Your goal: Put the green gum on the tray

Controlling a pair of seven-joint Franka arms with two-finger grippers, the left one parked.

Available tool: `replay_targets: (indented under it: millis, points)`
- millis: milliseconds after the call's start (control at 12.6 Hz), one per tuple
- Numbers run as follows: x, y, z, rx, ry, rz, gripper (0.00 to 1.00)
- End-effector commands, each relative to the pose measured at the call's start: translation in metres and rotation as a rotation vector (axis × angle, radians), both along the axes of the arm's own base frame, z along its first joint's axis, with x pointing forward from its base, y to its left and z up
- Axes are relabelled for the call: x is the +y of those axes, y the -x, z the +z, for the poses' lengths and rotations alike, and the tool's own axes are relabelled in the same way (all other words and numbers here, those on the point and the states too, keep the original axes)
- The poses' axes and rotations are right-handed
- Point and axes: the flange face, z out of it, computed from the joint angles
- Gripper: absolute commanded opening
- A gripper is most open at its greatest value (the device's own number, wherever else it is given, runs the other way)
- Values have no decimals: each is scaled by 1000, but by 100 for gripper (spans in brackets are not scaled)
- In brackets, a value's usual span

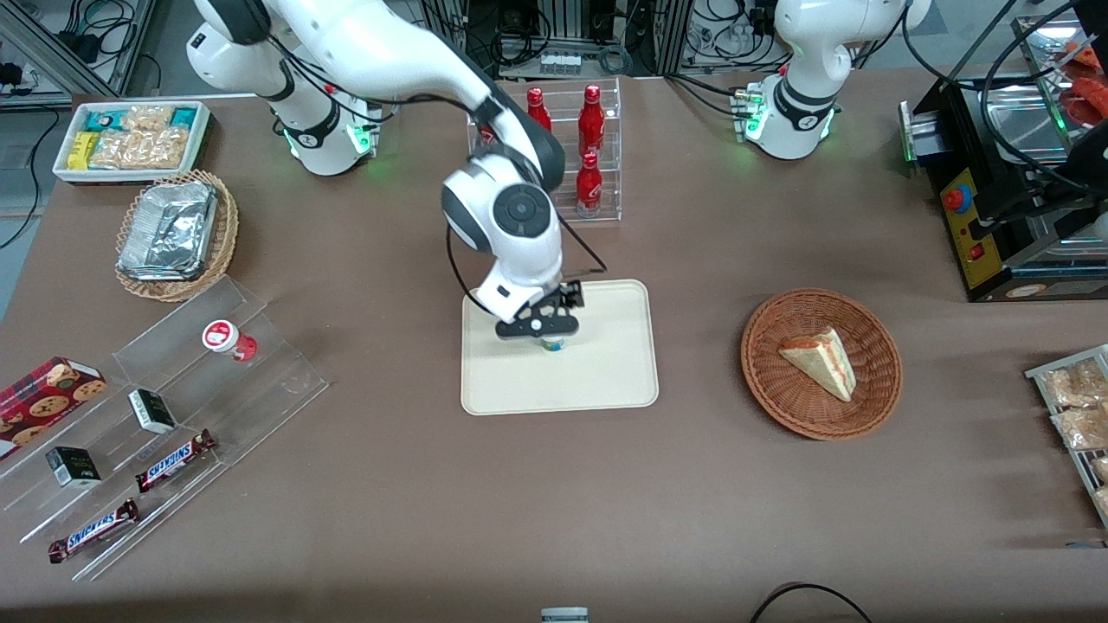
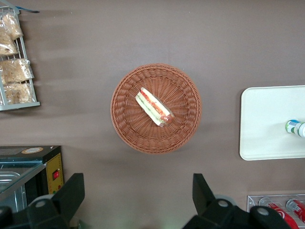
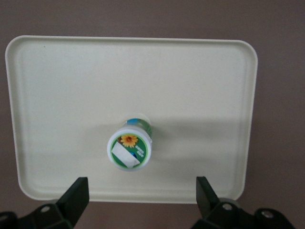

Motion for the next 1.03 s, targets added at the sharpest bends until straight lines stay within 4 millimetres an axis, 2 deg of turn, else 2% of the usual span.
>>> replay_targets:
  millis: [0,238,476,635,794,952]
  points:
    - [-32,0,48,44,32,41,100]
    - [-67,-8,85,82,36,84,100]
    - [-123,-36,103,112,25,115,100]
    - [-170,-60,115,106,4,135,100]
    - [-239,-84,127,97,-24,159,100]
    - [-301,-97,136,84,-25,106,100]
